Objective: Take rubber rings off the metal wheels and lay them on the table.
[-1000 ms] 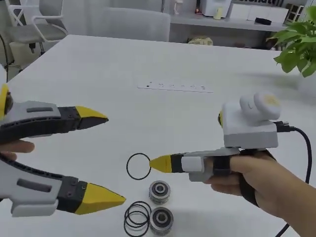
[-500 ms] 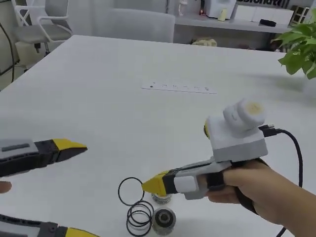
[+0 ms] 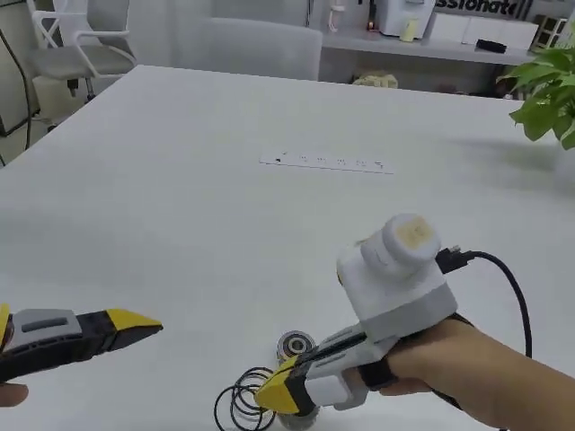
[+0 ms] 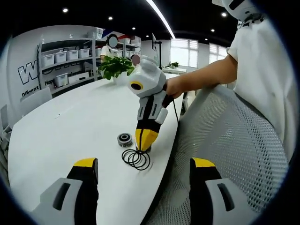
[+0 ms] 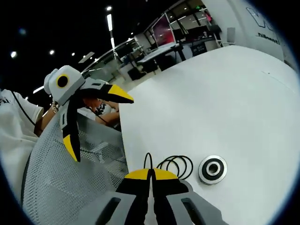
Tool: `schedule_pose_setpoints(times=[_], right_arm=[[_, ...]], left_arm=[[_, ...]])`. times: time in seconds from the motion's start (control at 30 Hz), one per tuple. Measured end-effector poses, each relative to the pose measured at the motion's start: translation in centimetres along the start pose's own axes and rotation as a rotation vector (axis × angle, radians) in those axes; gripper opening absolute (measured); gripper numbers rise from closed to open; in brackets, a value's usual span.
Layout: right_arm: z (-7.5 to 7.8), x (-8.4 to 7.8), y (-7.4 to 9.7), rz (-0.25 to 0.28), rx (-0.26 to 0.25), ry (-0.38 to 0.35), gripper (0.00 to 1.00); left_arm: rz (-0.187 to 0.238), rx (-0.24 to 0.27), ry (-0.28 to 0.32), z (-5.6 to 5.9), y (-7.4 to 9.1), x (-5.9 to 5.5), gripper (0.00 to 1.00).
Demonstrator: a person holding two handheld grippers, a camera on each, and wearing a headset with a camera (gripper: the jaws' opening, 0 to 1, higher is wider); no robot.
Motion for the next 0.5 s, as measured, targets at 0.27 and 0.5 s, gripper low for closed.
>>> schedule_pose_setpoints(times=[0.27,0.5], right_arm=[[0.2,-0.3,-0.6,-0.052,-0.059,0.063,0.0],[0.61,-0.19,-0.24,-0.041,-0.091,0.074,0.05]], left_arm=[[-0.004,-0.013,0.01,0.15,-0.17,-0.12,0.76],[0.004,-0.017,0.022,0.18,-0.19,-0.13,0.76]])
Point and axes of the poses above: the centre of the closed fingertips' face, and the gripper's own axes: y roughly backward along the fingers, z roughly to its right, x roughly out of its top, the point moved 10 cm from there along y, roughly backward along the fingers, and after that the axes turned 7 degrees about -z, right-handed, at the moved point
